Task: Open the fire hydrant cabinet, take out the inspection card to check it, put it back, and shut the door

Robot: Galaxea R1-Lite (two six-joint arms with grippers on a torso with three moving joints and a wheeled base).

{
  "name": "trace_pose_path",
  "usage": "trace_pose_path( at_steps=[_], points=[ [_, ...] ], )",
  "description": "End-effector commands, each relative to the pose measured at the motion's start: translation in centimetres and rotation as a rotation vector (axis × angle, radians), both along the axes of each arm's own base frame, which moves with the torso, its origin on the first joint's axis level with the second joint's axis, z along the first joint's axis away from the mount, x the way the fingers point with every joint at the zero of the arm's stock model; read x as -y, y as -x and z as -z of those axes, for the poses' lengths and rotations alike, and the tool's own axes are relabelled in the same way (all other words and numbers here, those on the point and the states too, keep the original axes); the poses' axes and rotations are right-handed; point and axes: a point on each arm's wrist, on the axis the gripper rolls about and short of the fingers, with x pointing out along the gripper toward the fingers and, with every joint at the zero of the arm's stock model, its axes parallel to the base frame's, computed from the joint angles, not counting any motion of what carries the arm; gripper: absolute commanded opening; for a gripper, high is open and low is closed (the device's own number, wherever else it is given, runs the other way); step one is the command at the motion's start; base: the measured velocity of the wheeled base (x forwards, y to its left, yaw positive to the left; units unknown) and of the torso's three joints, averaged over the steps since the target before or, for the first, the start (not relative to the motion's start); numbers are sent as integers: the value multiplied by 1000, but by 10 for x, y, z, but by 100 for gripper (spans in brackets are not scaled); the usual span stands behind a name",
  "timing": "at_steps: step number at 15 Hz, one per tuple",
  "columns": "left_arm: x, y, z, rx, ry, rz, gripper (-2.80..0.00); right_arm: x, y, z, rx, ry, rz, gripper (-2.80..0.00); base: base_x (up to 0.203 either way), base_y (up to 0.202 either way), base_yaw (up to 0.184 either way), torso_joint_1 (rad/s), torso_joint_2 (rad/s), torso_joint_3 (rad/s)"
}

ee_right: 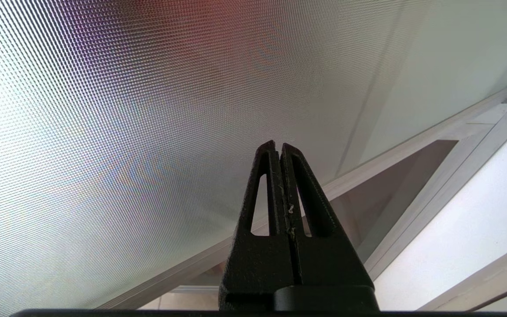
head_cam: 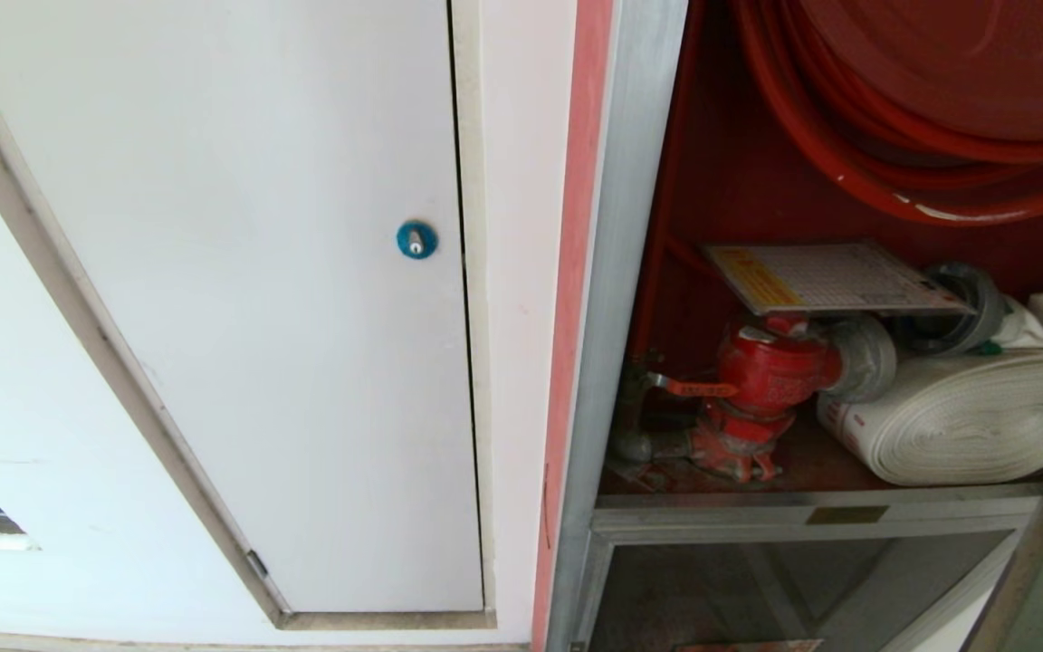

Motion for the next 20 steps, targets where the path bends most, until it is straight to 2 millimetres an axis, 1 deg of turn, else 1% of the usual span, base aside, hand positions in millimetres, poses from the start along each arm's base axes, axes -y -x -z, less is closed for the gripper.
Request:
trace_pose_path(
  at_steps=[1,2,4,7,8,9,10,11,13,16,18,20],
  points=[
    [-1,7,17,49,-17,-63,-280,0,0,0,-1,1,-1,-280,0,0,0,0,0,0],
    [-3,6,27,55,-34,-134,-280,0,0,0,-3,1,-1,-280,0,0,0,0,0,0],
    [-6,-1,40,16,-46,-261,-280,0,0,0,-1,0,-1,-280,0,0,0,0,0,0],
    [-9,-15,60,-17,-99,-374,-280,0,0,0,-2,0,-1,-280,0,0,0,0,0,0],
    [-9,-21,70,-28,-117,-406,-280,0,0,0,-2,0,0,-280,0,0,0,0,0,0],
    [-10,-28,82,-19,-144,-441,-280,0,0,0,-2,0,-1,-280,0,0,0,0,0,0],
    [-11,-33,88,31,-170,-476,-280,0,0,0,-2,0,-1,-280,0,0,0,0,0,0],
    [-11,-36,91,61,-198,-504,-280,0,0,0,-2,0,-1,-280,0,0,0,0,0,0],
    [-12,-36,93,44,-202,-510,-280,0,0,0,-2,0,-1,-280,0,0,0,0,0,0],
    [-12,-36,101,-31,-209,-498,-280,0,0,0,-2,0,-1,-280,0,0,0,0,0,0],
    [-11,-36,100,-41,-138,-496,-280,0,0,0,-2,0,-1,-280,0,0,0,0,0,0],
    [-11,-36,100,-45,-118,-497,-280,0,0,0,-2,0,-1,-280,0,0,0,0,0,0]
  ],
)
